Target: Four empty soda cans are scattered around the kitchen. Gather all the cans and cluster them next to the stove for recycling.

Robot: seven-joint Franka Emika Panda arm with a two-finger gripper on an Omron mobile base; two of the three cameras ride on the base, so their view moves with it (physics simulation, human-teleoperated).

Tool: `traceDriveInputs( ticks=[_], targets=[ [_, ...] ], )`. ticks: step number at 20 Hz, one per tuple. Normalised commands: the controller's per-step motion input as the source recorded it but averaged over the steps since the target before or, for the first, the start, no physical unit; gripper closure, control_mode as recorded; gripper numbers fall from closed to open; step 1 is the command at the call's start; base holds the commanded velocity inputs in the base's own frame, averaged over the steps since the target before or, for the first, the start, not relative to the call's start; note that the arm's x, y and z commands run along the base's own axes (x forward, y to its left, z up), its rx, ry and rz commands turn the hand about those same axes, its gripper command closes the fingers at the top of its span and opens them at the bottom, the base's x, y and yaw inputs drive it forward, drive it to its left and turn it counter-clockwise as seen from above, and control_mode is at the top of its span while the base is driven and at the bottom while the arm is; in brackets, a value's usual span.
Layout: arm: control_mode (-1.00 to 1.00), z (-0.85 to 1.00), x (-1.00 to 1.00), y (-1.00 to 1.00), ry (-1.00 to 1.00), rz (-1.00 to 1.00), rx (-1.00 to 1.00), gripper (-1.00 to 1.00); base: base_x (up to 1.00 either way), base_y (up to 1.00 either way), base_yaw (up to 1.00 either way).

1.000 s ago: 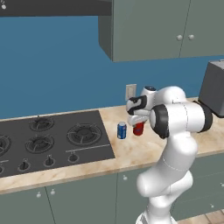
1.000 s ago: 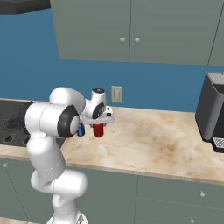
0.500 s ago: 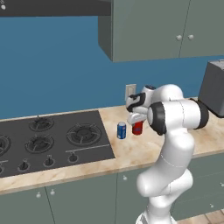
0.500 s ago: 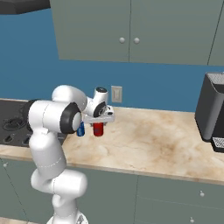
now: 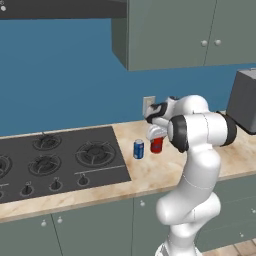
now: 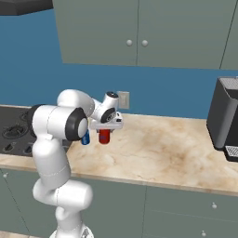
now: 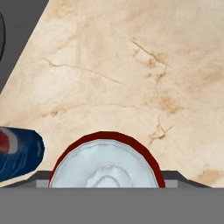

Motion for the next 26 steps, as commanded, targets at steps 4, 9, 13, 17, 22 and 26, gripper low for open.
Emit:
traceDriveInputs(
  ticks=[4, 9, 13, 17, 22, 26],
  targets=[
    [-1.0, -0.11, -0.02, 0.29, 0.0, 0.0, 0.1, 1.0, 0.0, 0.0, 0.0],
    [-1.0, -0.1, -0.03, 0.33, 0.0, 0.0, 0.02, 1.0, 0.0, 0.0, 0.0],
    [-1.0, -0.17, -0.02, 0.31, 0.0, 0.0, -0.01, 1.0, 0.0, 0.0, 0.0],
    [-1.0, -0.31, 0.01, 0.19, -0.02, 0.0, -0.12, 1.0, 0.0, 0.0, 0.0],
    [-1.0, -0.38, 0.01, 0.12, -0.02, 0.0, -0.11, 1.0, 0.0, 0.0, 0.0],
    [-1.0, -0.41, 0.0, 0.11, 0.0, 0.0, -0.02, 1.0, 0.0, 0.0, 0.0]
  ],
)
